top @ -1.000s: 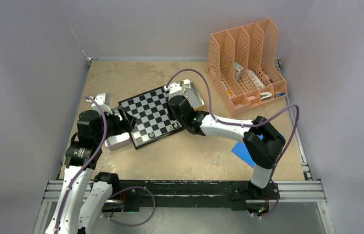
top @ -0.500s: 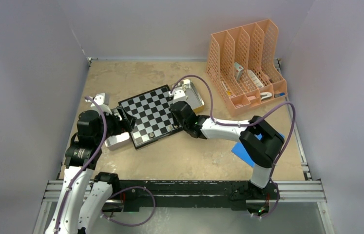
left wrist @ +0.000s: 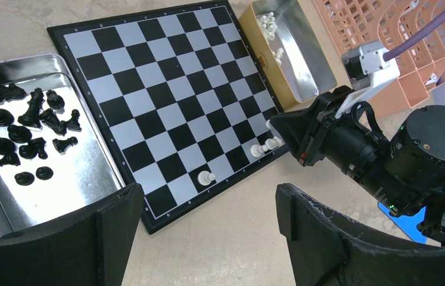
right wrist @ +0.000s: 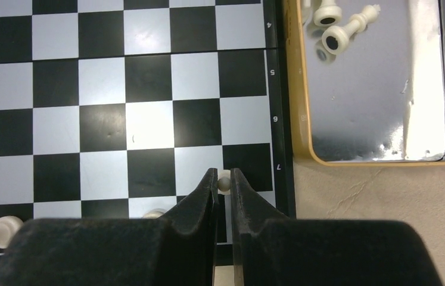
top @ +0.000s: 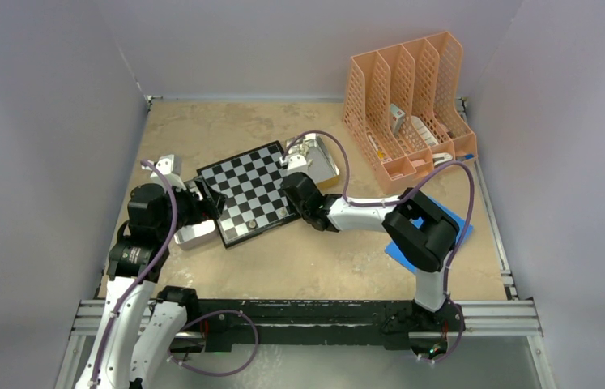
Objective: Set up the chess pieces on the board
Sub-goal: Place the chess piece on the chessboard.
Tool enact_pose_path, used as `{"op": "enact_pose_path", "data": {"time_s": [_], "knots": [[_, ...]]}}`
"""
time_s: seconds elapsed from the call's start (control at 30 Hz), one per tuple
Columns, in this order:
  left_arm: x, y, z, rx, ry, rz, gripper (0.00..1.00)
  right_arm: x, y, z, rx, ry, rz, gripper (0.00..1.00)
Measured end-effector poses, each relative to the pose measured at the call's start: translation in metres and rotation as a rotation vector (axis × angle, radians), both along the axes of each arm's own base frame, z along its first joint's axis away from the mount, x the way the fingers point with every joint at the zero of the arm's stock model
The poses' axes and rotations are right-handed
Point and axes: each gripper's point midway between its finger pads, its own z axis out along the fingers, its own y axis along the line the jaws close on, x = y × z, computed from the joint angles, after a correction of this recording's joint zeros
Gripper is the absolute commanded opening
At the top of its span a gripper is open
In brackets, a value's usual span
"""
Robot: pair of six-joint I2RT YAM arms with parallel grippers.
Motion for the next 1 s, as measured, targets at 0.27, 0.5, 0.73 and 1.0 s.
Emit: {"op": "enact_pose_path", "data": {"time_s": [0.27,0.5,0.73,1.0], "knots": [[0.000,0.000,0.001,0.000,-0.002,0.000,0.82,0.010,-0.008,0.000,0.009,-0.001,-0.032,0.13],[0.000,0.000,0.000,0.000,-0.002,0.001,0.82,0.013,-0.009,-0.001,0.017,-0.005,-0.038,0.17],[0.000,0.000,0.000,0.001,-0.001,0.001,0.82,0.013,-0.009,-0.003,0.016,-0.001,-0.039,0.21],[0.001,-0.002,-0.003,-0.003,0.016,-0.011,0.81,0.013,-0.008,-0.003,0.022,0.001,-0.043,0.26]]}}
